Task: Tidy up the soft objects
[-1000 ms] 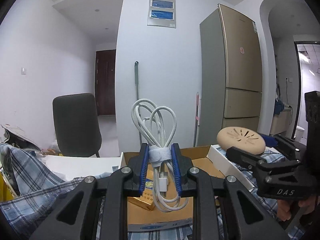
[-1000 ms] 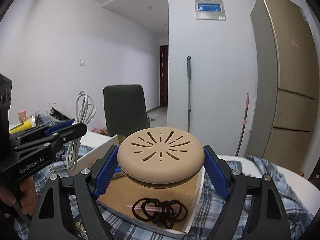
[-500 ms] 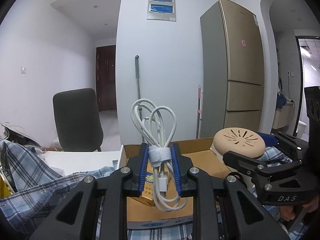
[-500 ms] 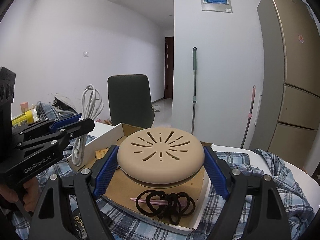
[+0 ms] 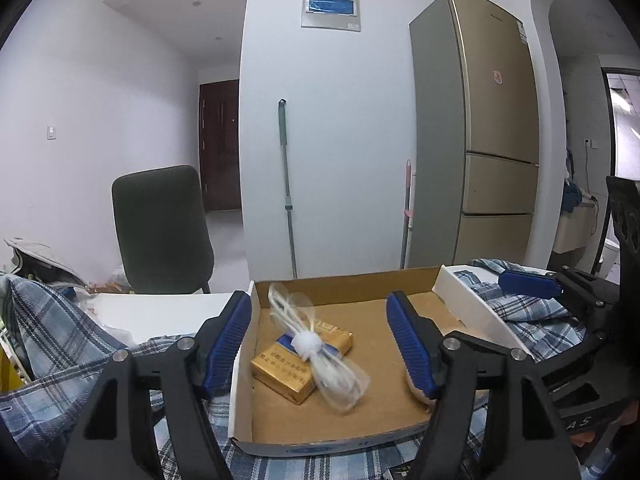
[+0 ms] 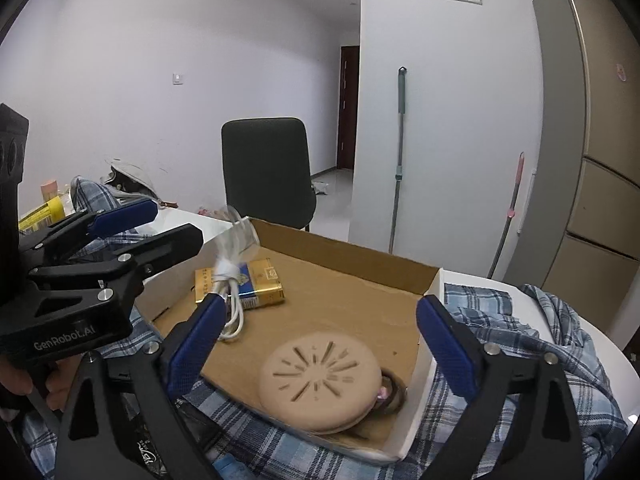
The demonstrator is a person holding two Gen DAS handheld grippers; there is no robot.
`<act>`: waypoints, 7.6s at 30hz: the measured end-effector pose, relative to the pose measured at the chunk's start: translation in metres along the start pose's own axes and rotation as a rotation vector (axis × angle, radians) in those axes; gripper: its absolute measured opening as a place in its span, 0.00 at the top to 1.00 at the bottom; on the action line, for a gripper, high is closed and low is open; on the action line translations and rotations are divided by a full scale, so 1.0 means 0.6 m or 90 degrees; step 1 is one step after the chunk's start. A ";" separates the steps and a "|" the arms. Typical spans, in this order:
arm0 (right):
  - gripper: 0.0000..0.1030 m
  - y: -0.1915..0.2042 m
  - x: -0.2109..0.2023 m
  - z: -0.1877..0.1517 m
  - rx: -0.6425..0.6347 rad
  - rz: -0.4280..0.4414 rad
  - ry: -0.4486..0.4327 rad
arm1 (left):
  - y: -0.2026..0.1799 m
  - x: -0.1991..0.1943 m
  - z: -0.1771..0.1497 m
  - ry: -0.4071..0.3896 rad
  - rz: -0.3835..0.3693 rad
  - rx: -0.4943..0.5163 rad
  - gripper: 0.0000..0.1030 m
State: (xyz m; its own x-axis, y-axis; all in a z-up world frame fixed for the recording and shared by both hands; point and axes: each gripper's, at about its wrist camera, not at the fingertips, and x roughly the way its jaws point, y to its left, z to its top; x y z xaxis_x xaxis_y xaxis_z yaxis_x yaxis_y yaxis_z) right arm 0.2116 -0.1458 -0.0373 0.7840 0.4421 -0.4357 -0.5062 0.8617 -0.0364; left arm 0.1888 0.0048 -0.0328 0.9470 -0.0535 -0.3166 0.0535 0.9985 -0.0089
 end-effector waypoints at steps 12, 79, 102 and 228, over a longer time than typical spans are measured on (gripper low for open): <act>0.07 -0.013 -0.052 0.036 0.026 -0.019 -0.038 | 0.010 -0.049 0.035 -0.054 0.002 -0.027 0.30; 0.00 0.019 -0.276 -0.053 0.049 -0.042 -0.151 | -0.033 -0.267 -0.023 -0.096 -0.020 -0.023 0.00; 0.39 0.011 -0.175 -0.061 0.066 0.031 0.218 | -0.037 -0.267 -0.011 -0.036 -0.067 -0.013 0.00; 0.63 -0.004 -0.108 0.041 0.059 -0.148 -0.252 | 0.010 -0.081 0.050 -0.191 0.041 -0.043 0.30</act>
State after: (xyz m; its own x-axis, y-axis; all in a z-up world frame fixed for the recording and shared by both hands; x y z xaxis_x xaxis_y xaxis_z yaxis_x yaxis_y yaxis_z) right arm 0.1708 -0.1706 0.0131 0.9586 0.2806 -0.0481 -0.2811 0.9597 -0.0037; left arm 0.1524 0.0134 0.0111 0.9995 0.0200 -0.0243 -0.0215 0.9977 -0.0637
